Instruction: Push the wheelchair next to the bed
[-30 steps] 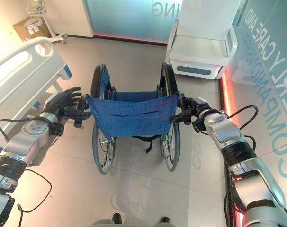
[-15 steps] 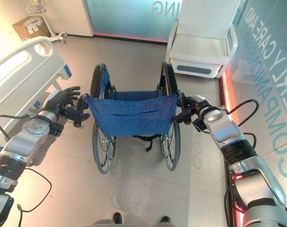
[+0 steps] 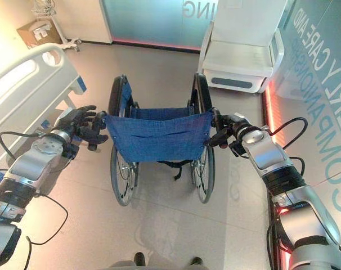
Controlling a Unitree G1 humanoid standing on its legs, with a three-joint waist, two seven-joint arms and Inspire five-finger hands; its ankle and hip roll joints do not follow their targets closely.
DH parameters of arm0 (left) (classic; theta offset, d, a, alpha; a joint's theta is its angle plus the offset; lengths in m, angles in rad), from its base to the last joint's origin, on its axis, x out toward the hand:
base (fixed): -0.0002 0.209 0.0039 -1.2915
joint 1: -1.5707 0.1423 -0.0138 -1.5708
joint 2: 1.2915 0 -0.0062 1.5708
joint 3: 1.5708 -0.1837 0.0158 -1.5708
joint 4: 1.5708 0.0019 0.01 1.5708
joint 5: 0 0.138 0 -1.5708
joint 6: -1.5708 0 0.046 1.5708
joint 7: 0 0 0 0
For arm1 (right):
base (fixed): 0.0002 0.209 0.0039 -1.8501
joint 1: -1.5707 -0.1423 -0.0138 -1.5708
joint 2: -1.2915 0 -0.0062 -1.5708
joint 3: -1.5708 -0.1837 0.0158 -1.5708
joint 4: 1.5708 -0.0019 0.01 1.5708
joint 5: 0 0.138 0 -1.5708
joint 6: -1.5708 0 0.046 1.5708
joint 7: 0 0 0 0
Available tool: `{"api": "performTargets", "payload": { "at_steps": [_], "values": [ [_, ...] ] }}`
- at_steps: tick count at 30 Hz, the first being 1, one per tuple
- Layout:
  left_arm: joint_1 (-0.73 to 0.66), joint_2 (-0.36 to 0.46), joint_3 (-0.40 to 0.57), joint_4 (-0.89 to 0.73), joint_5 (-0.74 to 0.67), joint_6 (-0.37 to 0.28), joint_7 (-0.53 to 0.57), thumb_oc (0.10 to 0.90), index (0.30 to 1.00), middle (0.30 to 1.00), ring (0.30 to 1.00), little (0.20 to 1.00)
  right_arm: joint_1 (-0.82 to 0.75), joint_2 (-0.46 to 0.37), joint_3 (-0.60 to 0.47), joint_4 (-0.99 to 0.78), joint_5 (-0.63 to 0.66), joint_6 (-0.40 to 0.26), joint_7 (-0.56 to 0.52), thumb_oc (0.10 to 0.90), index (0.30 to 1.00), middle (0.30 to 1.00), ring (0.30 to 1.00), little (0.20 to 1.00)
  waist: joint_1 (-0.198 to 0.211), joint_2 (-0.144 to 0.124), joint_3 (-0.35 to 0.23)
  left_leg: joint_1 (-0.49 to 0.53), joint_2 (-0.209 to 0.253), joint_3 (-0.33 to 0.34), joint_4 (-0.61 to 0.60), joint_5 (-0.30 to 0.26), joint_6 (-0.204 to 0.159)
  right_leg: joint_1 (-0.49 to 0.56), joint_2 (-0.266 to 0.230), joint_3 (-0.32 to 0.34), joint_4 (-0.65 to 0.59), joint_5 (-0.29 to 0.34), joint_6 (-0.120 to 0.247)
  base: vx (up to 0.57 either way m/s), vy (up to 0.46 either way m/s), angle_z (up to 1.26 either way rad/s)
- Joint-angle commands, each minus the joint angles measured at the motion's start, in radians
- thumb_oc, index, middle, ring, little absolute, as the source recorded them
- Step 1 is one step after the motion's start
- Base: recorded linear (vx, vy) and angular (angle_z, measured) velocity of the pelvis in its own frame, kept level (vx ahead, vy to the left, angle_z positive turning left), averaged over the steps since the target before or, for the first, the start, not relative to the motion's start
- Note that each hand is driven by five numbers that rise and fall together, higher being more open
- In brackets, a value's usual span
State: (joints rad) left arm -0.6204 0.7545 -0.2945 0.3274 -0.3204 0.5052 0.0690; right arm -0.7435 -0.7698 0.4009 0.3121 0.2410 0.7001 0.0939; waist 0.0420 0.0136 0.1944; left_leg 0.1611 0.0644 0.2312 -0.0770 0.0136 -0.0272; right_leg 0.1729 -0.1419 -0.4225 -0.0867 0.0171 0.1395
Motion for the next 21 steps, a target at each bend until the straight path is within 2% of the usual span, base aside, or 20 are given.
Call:
{"api": "performTargets", "payload": {
  "at_steps": [1, 4, 12, 15, 21],
  "values": [
    [-0.013, 0.086, 0.028, 0.181, 0.082, 0.105, 0.096, 0.800, 0.900, 0.900, 0.900, 0.900, -0.107, -0.061, 0.047, 0.035, -0.104, -0.010, -0.063, 0.800, 0.900, 0.900, 0.900, 0.900, 0.021, -0.031, -0.050, -0.032, -0.049, 0.023, 0.075, -0.057, 0.003, -0.034, 0.015, 0.031, 0.122, -0.073, -0.028, 0.01, -0.009, 0.05],
    [-0.056, 0.070, -0.010, 0.285, 0.086, 0.158, 0.071, 0.800, 0.900, 0.900, 0.900, 0.900, -0.158, -0.061, 0.079, 0.059, -0.103, 0.006, -0.054, 0.800, 0.900, 0.900, 0.900, 0.900, 0.014, -0.030, -0.050, -0.034, -0.050, 0.026, 0.081, -0.058, 0.003, -0.038, 0.016, 0.035, 0.124, -0.072, -0.028, 0.00, -0.002, 0.01],
    [-0.120, 0.046, -0.077, 0.387, 0.095, 0.247, -0.065, 0.800, 0.900, 0.900, 0.900, 0.900, -0.207, -0.053, 0.106, 0.089, -0.084, 0.021, -0.037, 0.800, 0.900, 0.900, 0.900, 0.900, 0.003, -0.025, -0.043, -0.037, -0.053, 0.030, 0.092, -0.062, 0.005, -0.042, 0.016, 0.042, 0.130, -0.073, -0.027, 0.00, 0.000, 0.00],
    [-0.129, 0.035, -0.090, 0.401, 0.100, 0.271, -0.083, 0.800, 0.900, 0.900, 0.900, 0.900, -0.206, -0.045, 0.108, 0.096, -0.076, 0.030, -0.032, 0.800, 0.900, 0.900, 0.900, 0.900, 0.000, -0.025, -0.041, -0.037, -0.054, 0.032, 0.094, -0.063, 0.005, -0.044, 0.016, 0.042, 0.133, -0.073, -0.027, 0.00, 0.000, 0.00],
    [-0.173, 0.010, -0.143, 0.470, 0.208, 0.328, -0.209, 0.800, 0.900, 0.900, 0.900, 0.900, -0.223, -0.006, 0.134, 0.142, -0.052, 0.074, -0.033, 0.800, 0.900, 0.900, 0.900, 0.900, -0.009, -0.021, -0.028, -0.037, -0.054, 0.038, 0.101, -0.067, 0.007, -0.046, 0.016, 0.049, 0.139, -0.075, -0.028, 0.00, 0.000, 0.00]
  ]
}}
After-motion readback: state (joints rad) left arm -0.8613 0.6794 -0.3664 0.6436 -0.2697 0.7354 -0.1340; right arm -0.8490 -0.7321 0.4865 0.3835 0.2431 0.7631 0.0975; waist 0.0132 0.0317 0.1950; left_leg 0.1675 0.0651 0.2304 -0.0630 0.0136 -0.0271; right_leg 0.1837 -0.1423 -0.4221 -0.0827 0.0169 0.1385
